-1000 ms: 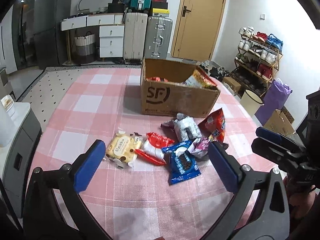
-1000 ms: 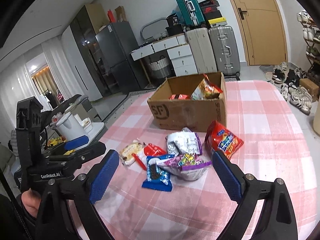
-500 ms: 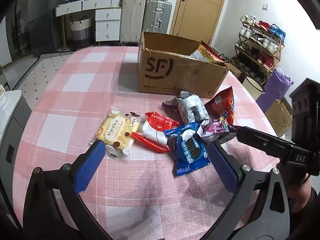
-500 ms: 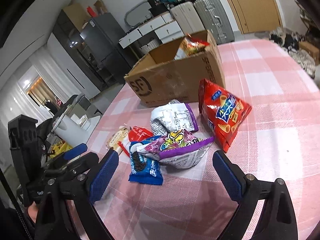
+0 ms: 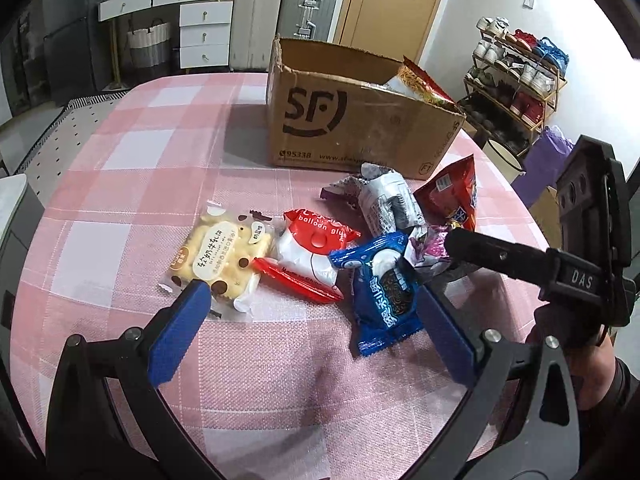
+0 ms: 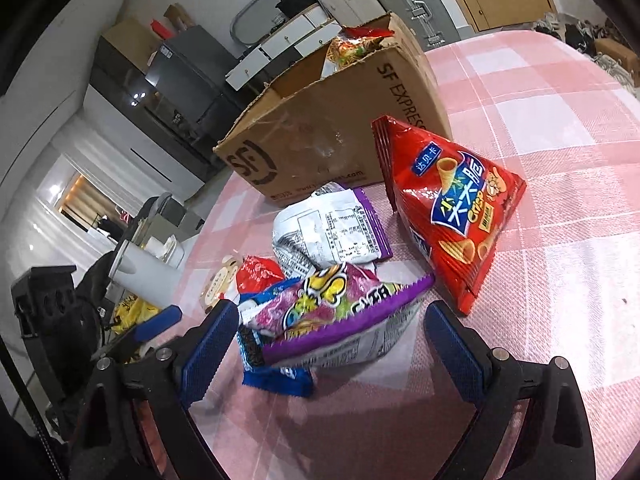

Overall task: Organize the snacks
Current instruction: 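Close the right tool on the purple-white snack bag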

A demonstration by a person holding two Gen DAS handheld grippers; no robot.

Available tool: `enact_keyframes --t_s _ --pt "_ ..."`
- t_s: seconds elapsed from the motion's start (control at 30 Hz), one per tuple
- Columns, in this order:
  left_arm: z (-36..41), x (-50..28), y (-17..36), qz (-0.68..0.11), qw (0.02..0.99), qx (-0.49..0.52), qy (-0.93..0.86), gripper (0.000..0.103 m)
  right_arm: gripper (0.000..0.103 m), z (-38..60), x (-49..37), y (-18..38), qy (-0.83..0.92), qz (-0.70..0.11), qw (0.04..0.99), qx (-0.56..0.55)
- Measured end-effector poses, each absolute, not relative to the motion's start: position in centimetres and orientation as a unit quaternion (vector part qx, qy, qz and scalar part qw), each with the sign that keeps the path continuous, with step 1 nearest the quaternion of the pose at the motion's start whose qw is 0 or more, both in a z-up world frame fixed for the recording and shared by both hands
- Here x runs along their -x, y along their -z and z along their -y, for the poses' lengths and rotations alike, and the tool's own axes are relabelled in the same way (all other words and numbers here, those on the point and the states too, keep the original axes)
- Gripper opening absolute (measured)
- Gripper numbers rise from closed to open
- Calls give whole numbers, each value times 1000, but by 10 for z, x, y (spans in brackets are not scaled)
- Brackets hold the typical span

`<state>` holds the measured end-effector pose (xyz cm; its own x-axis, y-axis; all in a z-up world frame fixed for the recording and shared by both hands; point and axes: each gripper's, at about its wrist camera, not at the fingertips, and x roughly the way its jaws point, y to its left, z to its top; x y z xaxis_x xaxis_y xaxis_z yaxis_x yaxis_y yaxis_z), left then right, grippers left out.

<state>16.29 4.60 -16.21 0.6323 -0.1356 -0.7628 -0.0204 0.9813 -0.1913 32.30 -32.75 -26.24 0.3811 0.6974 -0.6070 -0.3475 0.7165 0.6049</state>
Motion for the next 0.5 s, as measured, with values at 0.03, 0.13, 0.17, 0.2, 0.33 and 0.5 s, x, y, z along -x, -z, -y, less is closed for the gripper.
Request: enact_keyframes --t_s 0.03,0.13,0.17,0.2,0.33,0.5 --pt "-46 -164 163 -429 898 91 31 102 96 326 -325 263 -324 -452 808 -192" --pt "-48 -166 167 -434 896 93 30 102 94 322 -326 263 -328 -451 809 -188" --pt "-48 -167 168 -434 896 92 29 102 90 321 -327 264 -331 -451 807 -189" --pt "-48 -166 168 -435 895 92 29 102 87 321 -328 265 -332 -451 806 -192" --pt "-49 -166 170 -437 895 91 25 102 69 323 -327 268 -333 -450 806 -195" --pt "-50 -163 166 -437 895 88 15 102 60 319 -321 269 -335 -443 813 -174"
